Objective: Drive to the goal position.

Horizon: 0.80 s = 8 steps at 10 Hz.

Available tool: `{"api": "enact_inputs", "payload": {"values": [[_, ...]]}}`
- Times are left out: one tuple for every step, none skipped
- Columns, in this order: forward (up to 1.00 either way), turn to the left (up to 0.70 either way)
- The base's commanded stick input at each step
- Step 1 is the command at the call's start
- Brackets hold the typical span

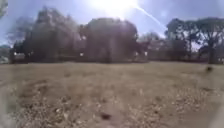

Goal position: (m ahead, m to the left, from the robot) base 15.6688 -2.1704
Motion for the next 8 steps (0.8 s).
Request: {"api": "enact_inputs", "payload": {"values": [[0.70, 0.00], [0.70, 0.00], [0.70, 0.00], [0.70, 0.00], [0.70, 0.00], [0.70, 0.00], [0.70, 0.00], [0.70, 0.00]]}}
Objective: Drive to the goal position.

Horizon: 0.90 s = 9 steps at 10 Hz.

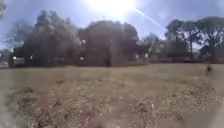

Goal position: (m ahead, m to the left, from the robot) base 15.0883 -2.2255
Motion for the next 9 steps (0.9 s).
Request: {"api": "enact_inputs", "payload": {"values": [[0.70, 0.00], [0.70, 0.00], [0.70, 0.00], [0.70, 0.00], [0.70, 0.00], [0.70, 0.00], [0.70, 0.00], [0.70, 0.00], [0.70, 0.00]]}}
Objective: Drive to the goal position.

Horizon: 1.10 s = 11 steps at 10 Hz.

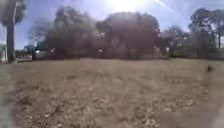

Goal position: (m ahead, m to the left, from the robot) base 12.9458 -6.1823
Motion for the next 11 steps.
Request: {"api": "enact_inputs", "payload": {"values": [[0.70, 0.00], [0.70, -0.08], [0.70, -0.20], [0.70, -0.33], [0.70, -0.35], [0.70, -0.35], [0.70, -0.35], [0.70, 0.00], [0.70, 0.00], [0.70, 0.00], [0.70, 0.00]]}}
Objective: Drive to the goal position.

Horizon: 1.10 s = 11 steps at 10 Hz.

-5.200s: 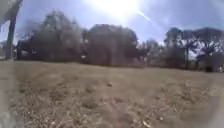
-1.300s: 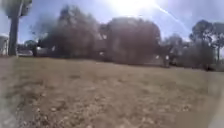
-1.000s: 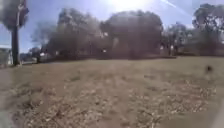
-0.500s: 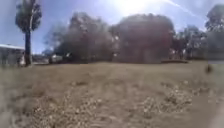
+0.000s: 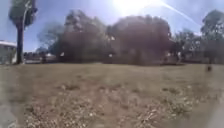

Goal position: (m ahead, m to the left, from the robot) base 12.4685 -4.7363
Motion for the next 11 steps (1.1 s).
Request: {"api": "enact_inputs", "payload": {"values": [[0.70, 0.00], [0.70, -0.19], [0.70, -0.35], [0.70, -0.35], [0.70, -0.35], [0.70, -0.23], [0.70, 0.00], [0.70, 0.00], [0.70, 0.00], [0.70, 0.00], [0.70, 0.00]]}}
